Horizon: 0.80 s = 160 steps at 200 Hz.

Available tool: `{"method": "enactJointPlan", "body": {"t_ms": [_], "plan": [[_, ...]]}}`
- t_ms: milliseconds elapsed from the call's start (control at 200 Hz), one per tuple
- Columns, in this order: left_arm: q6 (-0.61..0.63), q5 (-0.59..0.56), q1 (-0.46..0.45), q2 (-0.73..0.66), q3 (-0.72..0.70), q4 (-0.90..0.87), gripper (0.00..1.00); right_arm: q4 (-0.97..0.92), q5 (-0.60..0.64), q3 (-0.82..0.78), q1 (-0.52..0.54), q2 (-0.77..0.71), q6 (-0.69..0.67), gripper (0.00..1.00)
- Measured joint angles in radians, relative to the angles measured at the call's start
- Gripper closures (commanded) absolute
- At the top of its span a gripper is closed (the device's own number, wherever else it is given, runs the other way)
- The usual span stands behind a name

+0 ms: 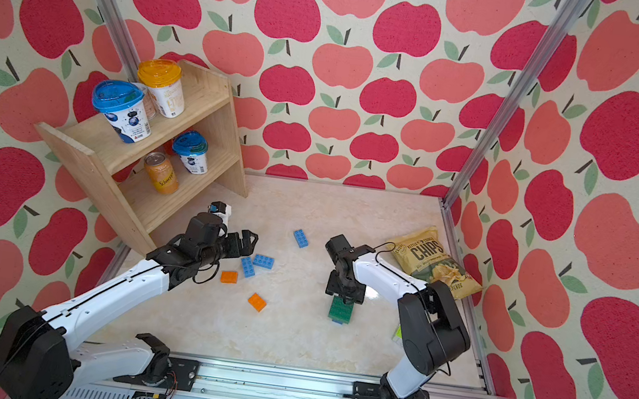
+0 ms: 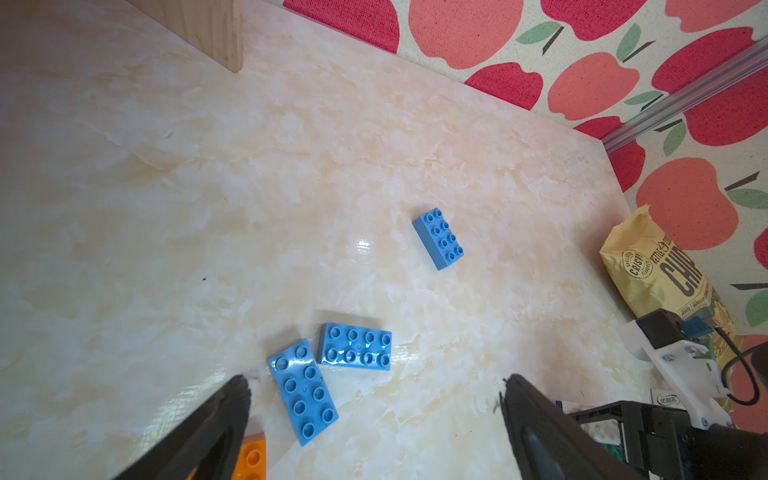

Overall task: Assemble a rectangle with lego
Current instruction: Assemble the lego brick with the lego brick.

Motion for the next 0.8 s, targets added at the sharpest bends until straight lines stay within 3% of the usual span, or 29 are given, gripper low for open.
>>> {"method": "enactJointPlan", "body": {"t_ms": [305,440,655,800], "plan": [[0.006,0.007,-0.001,0.0,0.0,0.003,0.03,0.0,0.0,0.0,-0.001,-0.018,0.04,0.49],[0.082,0.046,-0.042,-0.008,-0.023,0.086,0.03,0.001,-0.001,-0.013,-0.012,-0.023,0.048,0.49],[0.377,0.079,-0.314,-0.081,-0.225,0.377,0.03,0.004,-0.011,-0.045,-0.031,-0.045,0.056,0.49],[0.531,0.092,-0.46,-0.004,-0.274,0.524,0.03,0.005,-0.012,-0.051,-0.032,-0.052,0.058,0.49]]}}
